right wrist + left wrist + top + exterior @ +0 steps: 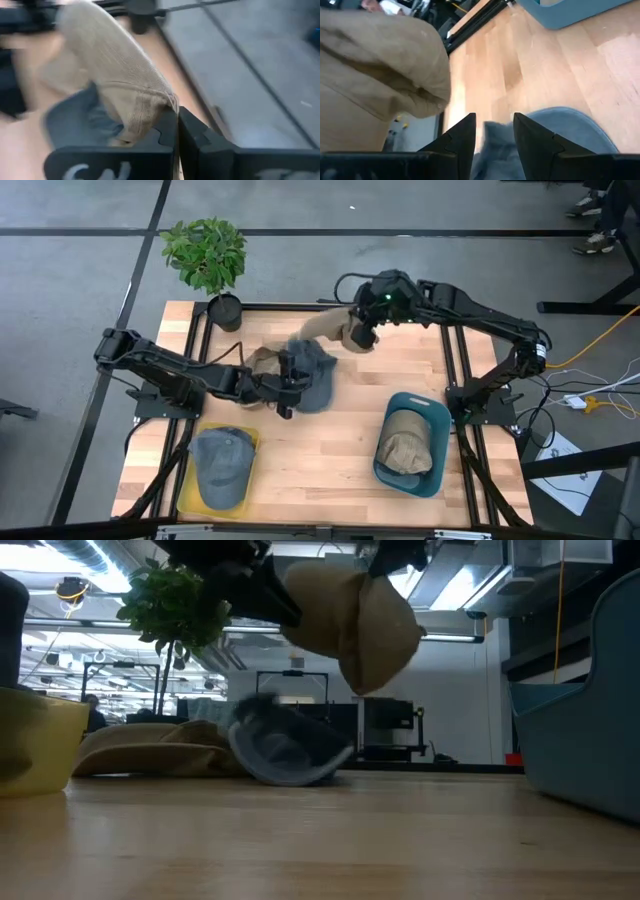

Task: Pick & Place hat
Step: Put the right brown cap into the blue bin

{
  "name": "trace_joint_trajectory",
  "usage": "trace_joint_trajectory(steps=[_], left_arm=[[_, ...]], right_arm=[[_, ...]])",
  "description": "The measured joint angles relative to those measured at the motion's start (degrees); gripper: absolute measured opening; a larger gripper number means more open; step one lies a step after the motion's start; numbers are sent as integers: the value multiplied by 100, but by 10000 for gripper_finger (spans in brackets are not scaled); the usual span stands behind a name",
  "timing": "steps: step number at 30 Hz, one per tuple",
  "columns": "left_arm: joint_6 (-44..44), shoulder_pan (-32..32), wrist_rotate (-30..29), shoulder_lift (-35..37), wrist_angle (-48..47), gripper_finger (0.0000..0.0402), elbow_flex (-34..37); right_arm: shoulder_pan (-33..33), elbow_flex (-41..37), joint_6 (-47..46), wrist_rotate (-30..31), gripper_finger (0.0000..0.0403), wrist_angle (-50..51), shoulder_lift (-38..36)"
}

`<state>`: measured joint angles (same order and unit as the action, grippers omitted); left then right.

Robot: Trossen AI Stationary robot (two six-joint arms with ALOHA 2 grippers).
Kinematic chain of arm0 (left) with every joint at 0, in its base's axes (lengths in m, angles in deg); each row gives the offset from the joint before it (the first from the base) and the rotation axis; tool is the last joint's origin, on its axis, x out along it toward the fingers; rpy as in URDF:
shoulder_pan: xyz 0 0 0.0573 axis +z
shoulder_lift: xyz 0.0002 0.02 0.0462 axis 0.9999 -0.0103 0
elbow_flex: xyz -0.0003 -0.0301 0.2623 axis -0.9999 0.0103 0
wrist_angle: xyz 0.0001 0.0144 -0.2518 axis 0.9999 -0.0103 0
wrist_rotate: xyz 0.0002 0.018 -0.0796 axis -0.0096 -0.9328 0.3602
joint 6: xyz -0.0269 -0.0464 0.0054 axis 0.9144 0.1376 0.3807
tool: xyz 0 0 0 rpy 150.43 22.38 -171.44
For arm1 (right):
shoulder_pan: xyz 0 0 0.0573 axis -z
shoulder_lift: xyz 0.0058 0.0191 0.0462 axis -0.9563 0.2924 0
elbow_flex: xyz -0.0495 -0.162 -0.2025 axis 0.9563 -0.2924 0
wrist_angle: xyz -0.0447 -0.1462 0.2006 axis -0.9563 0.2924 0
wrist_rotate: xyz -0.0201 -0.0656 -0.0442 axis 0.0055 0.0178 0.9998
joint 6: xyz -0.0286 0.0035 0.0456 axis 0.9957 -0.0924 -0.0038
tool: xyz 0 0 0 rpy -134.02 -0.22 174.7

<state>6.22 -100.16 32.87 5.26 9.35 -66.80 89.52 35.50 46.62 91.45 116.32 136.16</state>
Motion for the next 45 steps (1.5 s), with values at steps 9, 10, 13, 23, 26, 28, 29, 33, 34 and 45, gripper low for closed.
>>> trace_joint_trajectory(steps=[9,10,13,23,26,28,29,33,34,45], left_arm=[[-192,-401,-1278,0,186,127,0],[-239,-399,-1407,0,285,127,0],[-301,-393,-1799,0,624,127,0],[-807,-347,-2804,0,1273,127,0],[-899,-332,-2860,0,1275,128,0],[-942,-310,-2877,0,1313,127,0],[-957,-300,-2908,0,1359,128,0],[-1082,-314,-3128,44,1489,134,0],[-1107,-336,-3131,76,1534,138,0],[-533,-198,-1578,678,1670,224,2]], right_arm=[[194,2,-329,-2631,5,-510,55],[192,5,-423,-2269,5,-555,54],[260,5,-649,-2448,5,-677,62],[359,5,-409,-2810,5,-172,138],[206,7,-305,-4137,5,-230,174],[61,7,-241,-3988,5,-215,177],[27,7,-174,-3807,5,-201,177],[-11,7,111,-3226,5,101,186],[-23,7,158,-3102,5,203,186],[-60,5,1049,-2919,5,517,186]])
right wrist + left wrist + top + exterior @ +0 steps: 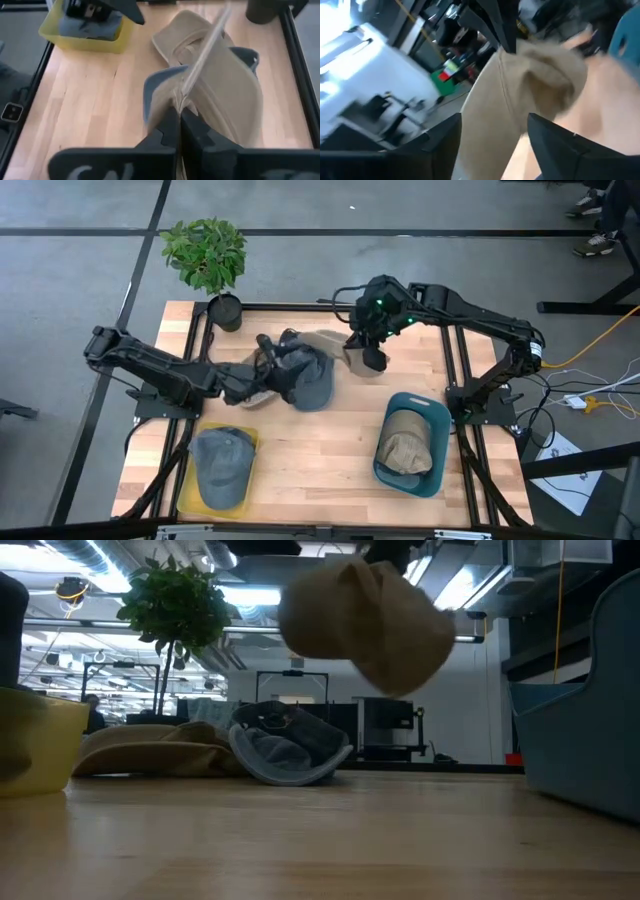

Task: Pick & Place hat
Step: Put the right brown cap into the blue bin

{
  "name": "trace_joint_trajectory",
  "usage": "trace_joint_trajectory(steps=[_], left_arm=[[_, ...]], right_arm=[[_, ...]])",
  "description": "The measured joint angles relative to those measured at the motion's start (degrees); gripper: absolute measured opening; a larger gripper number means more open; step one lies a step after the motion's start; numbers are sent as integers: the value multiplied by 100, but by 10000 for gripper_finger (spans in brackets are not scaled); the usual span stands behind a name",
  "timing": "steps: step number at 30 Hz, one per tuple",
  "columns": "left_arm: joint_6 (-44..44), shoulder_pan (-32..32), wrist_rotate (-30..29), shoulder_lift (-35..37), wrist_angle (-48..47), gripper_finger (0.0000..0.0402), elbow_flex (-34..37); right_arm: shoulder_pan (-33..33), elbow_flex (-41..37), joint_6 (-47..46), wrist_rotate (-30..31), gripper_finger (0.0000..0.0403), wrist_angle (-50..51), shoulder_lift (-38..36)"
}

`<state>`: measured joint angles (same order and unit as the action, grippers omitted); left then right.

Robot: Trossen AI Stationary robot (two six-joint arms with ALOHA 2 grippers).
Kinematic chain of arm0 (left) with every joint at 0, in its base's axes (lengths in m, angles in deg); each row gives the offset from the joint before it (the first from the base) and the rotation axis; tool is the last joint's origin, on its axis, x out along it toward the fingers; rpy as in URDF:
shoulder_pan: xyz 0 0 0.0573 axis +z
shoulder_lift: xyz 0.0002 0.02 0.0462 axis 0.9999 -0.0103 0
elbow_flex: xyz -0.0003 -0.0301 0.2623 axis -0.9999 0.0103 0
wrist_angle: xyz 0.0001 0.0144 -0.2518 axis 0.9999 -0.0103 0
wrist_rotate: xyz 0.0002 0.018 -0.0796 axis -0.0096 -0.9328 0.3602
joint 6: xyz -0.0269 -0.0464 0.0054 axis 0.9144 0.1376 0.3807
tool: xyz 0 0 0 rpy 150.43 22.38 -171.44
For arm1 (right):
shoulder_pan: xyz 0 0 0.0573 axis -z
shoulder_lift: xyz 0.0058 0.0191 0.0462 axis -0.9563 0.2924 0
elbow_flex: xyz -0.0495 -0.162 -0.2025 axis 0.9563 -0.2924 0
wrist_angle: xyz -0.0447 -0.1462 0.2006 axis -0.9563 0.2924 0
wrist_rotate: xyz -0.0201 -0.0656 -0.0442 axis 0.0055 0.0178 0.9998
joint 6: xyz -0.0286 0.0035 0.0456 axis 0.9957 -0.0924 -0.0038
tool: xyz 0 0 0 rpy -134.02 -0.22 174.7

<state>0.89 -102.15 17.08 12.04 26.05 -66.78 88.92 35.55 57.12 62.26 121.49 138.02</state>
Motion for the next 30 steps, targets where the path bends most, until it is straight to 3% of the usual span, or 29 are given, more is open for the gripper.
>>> trace_joint_trajectory(steps=[9,19,25,30], left_arm=[[660,838,1033,251,-390,267,0],[2361,1790,4241,258,-1397,252,0],[2404,1939,5192,258,-1359,203,0],[2308,1961,5873,258,-1399,103,0]], right_arm=[[-94,0,727,-628,9,49,0],[-301,0,1041,-607,9,31,0],[-302,-2,1032,-603,10,-12,0],[-299,-2,1027,-605,10,-12,0]])
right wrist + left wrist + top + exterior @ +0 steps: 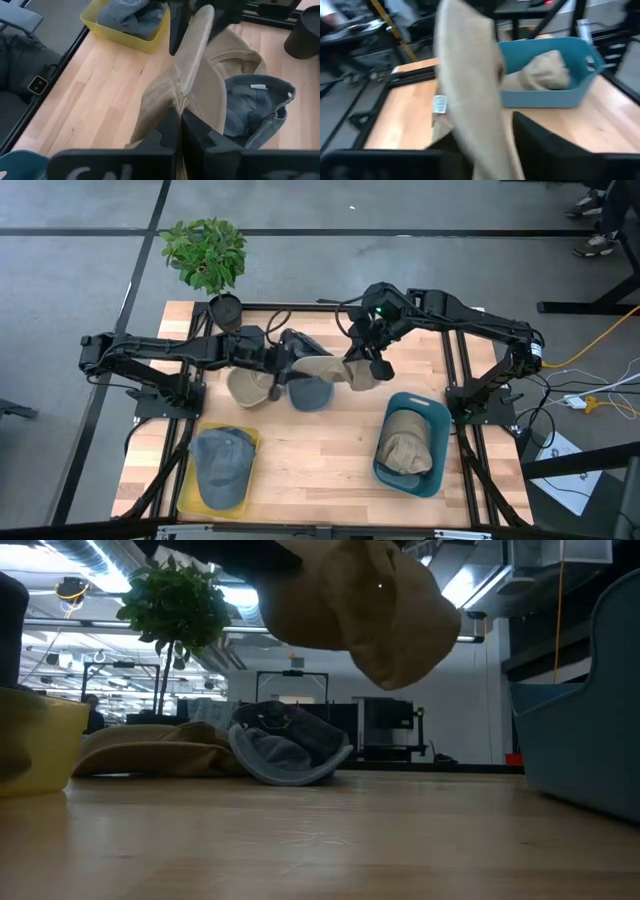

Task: Pick & Place hat
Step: Put the right brown cap into the blue bin

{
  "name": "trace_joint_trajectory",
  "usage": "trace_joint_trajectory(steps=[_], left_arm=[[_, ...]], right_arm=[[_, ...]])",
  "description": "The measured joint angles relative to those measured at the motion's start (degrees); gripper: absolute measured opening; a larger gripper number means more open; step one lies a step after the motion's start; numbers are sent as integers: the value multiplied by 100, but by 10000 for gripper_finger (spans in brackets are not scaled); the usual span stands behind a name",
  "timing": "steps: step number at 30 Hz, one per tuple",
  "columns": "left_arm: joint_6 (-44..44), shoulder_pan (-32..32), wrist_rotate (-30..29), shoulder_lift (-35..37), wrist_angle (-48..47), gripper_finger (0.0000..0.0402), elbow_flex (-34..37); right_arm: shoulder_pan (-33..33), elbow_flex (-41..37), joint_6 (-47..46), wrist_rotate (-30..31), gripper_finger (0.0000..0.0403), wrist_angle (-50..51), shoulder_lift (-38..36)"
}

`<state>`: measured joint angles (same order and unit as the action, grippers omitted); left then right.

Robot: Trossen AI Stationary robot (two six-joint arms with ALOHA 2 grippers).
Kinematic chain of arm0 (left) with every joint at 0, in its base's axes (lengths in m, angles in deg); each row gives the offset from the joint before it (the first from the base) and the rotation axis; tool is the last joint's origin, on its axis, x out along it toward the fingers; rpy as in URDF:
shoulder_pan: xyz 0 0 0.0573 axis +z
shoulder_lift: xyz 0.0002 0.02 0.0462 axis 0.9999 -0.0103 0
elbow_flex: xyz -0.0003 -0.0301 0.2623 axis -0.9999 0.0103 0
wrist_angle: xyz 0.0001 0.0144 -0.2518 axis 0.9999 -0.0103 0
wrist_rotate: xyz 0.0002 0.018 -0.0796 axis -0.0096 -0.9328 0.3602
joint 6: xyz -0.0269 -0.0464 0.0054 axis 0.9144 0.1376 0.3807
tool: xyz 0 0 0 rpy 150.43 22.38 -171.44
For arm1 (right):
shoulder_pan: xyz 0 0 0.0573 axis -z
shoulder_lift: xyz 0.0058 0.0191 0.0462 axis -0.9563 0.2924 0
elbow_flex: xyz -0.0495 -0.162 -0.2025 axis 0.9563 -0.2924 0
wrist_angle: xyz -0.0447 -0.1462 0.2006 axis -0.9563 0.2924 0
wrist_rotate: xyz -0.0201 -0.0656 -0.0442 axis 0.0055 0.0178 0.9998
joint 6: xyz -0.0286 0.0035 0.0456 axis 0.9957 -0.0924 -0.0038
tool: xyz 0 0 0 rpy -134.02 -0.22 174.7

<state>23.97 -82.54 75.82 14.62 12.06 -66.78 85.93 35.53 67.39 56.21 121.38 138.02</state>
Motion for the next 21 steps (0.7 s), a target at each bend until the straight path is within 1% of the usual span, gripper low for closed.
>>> trace_joint_trajectory(steps=[2,3,4,6,8,10,13,14,15,16,17,18,19,21], left_arm=[[-129,0,242,0,-35,55,0],[-193,1,270,0,-59,31,-6],[-217,13,308,2,-121,18,-15],[-223,22,427,5,-362,14,-24],[-207,23,806,-3,-892,12,-6],[-98,26,1599,-13,-1361,9,2],[260,-103,3143,-9,-1697,9,2],[289,-193,3578,-9,-1720,10,2],[282,-281,3926,-5,-1685,10,2],[231,-372,4099,42,-1638,10,2],[172,-430,4083,131,-1618,10,2],[136,-442,3841,231,-1603,9,-3],[151,-434,3259,361,-1653,8,-11],[329,-309,1605,679,-2033,8,-11]], right_arm=[[0,0,-20,-4,11,-1,0],[-4,-2,-71,-38,12,2,0],[-8,-4,-120,-51,14,7,0],[-13,-4,-273,-45,26,37,0],[1,-4,-397,12,46,64,-9],[11,-2,-430,28,73,232,-13],[4,-2,-445,23,120,367,-11],[0,-2,-444,17,134,377,-11],[-2,-2,-427,12,148,369,-11],[-2,-2,-394,18,161,353,-11],[0,-2,-382,69,172,335,-11],[0,-2,-383,182,182,312,-11],[0,-2,-395,338,191,278,-11],[0,-2,-503,794,203,228,-11]])
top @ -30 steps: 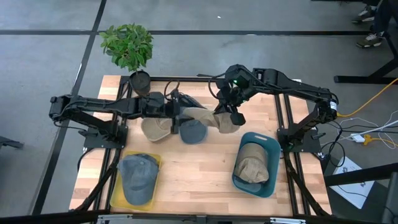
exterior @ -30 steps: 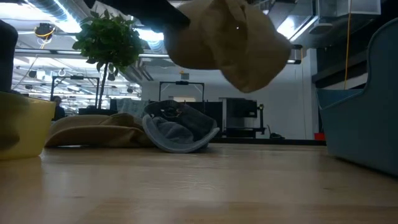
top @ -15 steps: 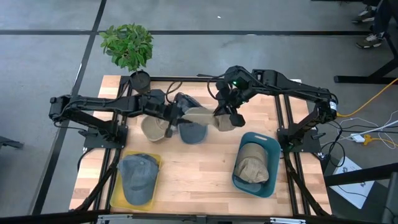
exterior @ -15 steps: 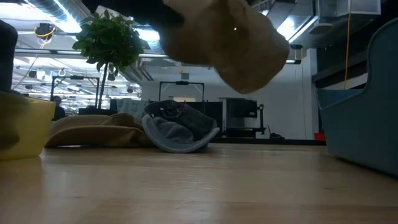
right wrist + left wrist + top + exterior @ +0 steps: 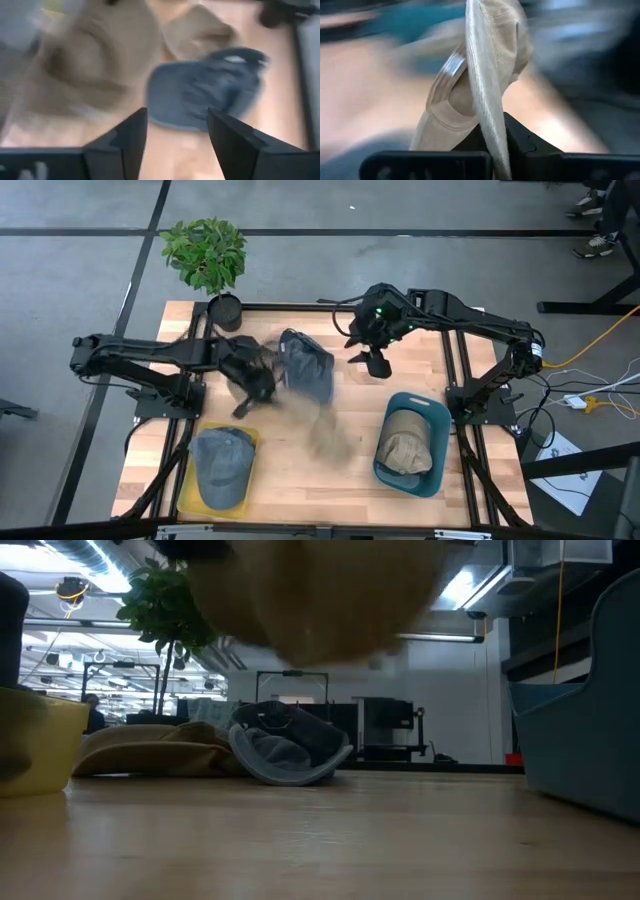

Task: Pick & Place hat
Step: Put the right brown cap into the blue bin

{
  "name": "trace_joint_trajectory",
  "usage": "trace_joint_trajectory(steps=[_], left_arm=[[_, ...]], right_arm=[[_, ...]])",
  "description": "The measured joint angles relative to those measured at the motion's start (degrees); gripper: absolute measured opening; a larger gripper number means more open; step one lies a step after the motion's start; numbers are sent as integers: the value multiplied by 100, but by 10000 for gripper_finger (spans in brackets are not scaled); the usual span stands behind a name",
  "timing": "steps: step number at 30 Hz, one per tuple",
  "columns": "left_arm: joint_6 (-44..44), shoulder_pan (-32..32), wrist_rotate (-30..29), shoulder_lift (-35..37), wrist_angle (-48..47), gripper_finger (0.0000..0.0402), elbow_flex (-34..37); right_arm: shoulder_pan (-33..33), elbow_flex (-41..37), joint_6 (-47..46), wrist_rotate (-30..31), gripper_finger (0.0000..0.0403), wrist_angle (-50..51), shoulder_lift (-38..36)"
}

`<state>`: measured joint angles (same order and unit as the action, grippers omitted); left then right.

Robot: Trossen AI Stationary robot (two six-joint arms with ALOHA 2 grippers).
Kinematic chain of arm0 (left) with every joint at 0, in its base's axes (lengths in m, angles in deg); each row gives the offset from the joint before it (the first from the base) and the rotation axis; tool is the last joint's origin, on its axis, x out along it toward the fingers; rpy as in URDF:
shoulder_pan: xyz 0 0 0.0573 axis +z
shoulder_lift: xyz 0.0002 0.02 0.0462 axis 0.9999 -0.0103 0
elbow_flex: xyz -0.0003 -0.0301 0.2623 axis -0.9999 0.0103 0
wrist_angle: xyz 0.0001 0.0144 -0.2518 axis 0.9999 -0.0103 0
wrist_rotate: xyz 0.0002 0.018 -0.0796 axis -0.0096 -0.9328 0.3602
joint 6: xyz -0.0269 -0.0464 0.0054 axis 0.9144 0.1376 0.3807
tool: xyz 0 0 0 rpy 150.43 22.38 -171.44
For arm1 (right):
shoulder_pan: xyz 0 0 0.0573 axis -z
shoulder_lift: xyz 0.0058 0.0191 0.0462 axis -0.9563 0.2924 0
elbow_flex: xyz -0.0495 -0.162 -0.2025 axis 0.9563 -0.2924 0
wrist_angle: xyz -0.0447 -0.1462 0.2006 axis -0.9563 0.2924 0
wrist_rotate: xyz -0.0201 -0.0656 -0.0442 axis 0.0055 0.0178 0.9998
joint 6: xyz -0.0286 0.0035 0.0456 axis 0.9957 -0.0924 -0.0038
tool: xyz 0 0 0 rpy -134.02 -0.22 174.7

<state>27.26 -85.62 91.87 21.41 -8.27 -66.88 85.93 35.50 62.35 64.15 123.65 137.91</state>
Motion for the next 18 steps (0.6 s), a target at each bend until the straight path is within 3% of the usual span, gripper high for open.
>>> trace_joint_trajectory(steps=[1,2,3,7,9,10,15,18], left_arm=[[184,50,-746,127,-130,8,2],[438,97,-1075,202,-167,8,2],[581,139,-932,268,-127,8,2],[561,-147,1839,320,472,8,-7],[481,-317,2271,297,496,8,-2],[484,-324,2036,319,432,8,0],[972,-132,-617,565,-350,10,5],[1632,57,-978,593,-242,14,11]], right_arm=[[0,0,-86,255,207,-22,0],[0,0,-186,516,210,-37,1],[0,0,-269,765,211,-36,2],[4,0,-374,1357,213,-13,2],[5,0,-351,1356,213,-19,2],[4,0,-345,1351,213,-19,2],[0,0,-349,1351,213,-61,4],[0,0,-377,1346,213,-80,4]])
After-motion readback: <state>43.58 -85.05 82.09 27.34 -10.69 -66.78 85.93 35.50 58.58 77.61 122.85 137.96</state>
